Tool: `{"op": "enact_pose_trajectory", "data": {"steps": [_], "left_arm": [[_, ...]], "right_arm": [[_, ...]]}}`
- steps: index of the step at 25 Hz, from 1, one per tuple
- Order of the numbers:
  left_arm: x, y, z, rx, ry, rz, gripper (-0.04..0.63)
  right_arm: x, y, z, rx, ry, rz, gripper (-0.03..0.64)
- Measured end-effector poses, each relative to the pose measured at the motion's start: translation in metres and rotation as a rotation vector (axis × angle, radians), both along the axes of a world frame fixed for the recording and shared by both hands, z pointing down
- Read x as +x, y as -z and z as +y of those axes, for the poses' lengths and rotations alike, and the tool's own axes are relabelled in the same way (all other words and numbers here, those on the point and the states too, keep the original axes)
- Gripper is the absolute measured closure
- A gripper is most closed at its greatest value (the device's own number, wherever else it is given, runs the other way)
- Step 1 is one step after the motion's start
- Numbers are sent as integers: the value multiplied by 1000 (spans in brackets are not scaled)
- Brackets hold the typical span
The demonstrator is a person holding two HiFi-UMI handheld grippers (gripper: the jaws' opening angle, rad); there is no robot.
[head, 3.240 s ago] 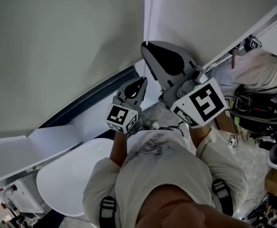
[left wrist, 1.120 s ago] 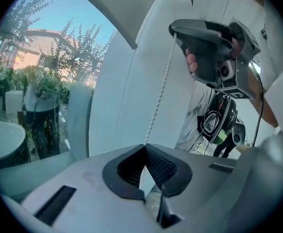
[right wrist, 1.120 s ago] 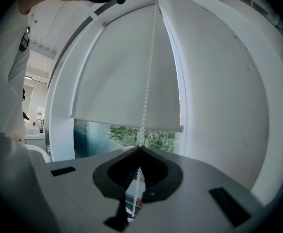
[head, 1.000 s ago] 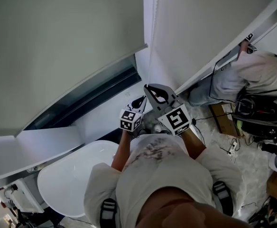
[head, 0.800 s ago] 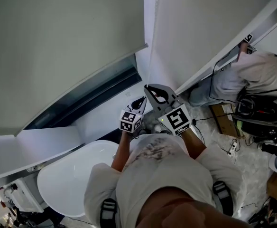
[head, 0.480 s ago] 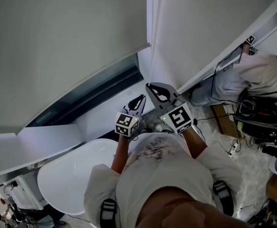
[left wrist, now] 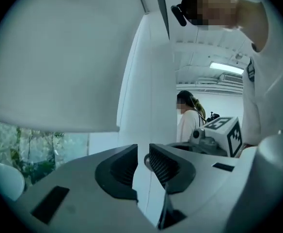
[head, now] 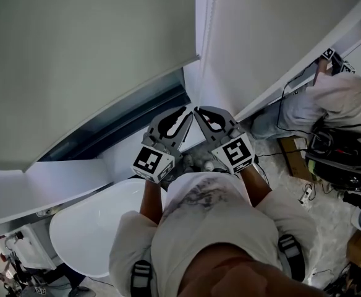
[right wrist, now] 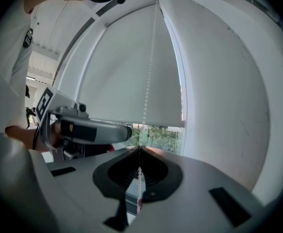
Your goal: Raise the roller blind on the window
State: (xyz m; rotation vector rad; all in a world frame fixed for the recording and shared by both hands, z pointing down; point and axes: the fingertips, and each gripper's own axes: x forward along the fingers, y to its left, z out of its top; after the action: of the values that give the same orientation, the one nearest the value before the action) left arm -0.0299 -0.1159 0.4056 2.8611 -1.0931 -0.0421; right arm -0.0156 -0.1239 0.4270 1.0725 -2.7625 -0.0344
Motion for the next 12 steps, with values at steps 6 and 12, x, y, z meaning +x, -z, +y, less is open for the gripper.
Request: {"op": "enact_pose_trajectory", "data": {"steps": [6, 12], "left_arm": [[8, 64, -2, 101, -51, 33, 531], [20, 123, -13, 196, -69, 42, 531]], "right_arm": [[-2, -3, -1, -3, -3, 9, 555], [-4, 0, 2, 7, 4, 14, 555]]}}
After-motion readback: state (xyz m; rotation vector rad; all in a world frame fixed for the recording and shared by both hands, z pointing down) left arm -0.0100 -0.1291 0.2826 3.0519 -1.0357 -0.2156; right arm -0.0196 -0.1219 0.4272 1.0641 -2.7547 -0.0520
